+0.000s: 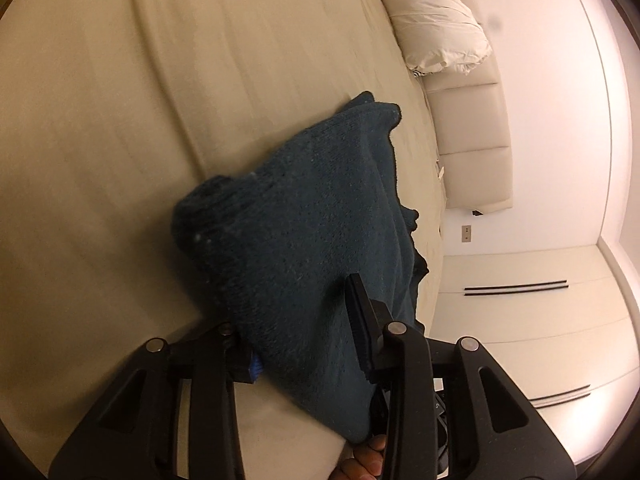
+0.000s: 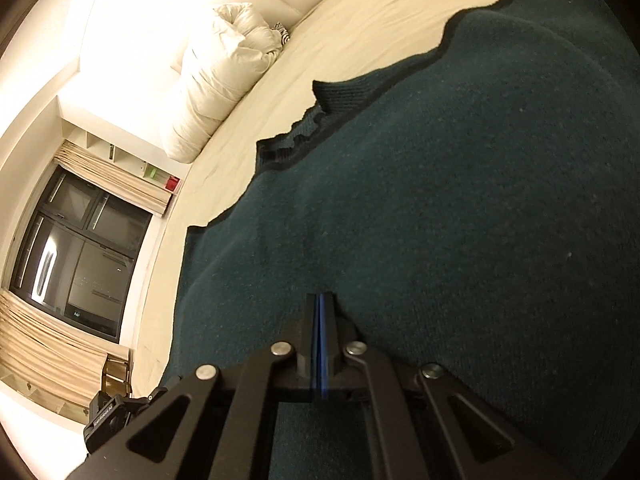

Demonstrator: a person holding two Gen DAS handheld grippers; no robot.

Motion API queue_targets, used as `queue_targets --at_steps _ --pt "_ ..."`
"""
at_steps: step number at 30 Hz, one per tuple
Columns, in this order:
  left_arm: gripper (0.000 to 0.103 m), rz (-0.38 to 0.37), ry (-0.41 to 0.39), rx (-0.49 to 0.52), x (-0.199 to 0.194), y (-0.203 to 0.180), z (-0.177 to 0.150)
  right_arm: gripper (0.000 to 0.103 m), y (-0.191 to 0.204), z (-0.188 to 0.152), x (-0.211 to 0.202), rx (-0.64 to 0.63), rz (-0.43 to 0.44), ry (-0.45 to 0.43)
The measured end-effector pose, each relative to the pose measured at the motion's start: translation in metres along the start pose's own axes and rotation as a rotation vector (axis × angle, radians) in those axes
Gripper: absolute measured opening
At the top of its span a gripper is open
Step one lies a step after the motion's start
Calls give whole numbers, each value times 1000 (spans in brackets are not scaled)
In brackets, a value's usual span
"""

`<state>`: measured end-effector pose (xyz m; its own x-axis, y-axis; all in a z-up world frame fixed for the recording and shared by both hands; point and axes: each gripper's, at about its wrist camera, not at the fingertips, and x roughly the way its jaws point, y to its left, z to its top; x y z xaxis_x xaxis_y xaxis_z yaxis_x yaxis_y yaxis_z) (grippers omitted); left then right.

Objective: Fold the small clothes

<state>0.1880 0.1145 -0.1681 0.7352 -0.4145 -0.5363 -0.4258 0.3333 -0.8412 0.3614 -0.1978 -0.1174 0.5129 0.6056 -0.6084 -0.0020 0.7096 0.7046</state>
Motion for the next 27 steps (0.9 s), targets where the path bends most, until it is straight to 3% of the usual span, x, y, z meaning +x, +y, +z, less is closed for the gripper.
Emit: queue_targets --at_steps 6,8,10,13,15,20,27 --pt "31 36 -34 142 -6 -25 -8 0 0 0 0 -3 6 -4" --pt "26 19 -25 87 -5 -22 -3 0 0 -1 0 -4 5 -5" --pt "13 -1 -7 10 -4 -10 5 0 1 -1 0 -4 2 -5" --pt "11 -44 31 -148 4 18 13 0 3 -1 0 -7 -3 -4" --pt "11 -50 33 -168 6 20 14 0 3 -1 0 -5 1 -5" --pt "10 41 -28 89 -8 -23 7 0 1 0 0 1 9 -5" --pt "9 -5 -97 373 -29 -91 -6 0 -1 -2 -1 6 18 -10"
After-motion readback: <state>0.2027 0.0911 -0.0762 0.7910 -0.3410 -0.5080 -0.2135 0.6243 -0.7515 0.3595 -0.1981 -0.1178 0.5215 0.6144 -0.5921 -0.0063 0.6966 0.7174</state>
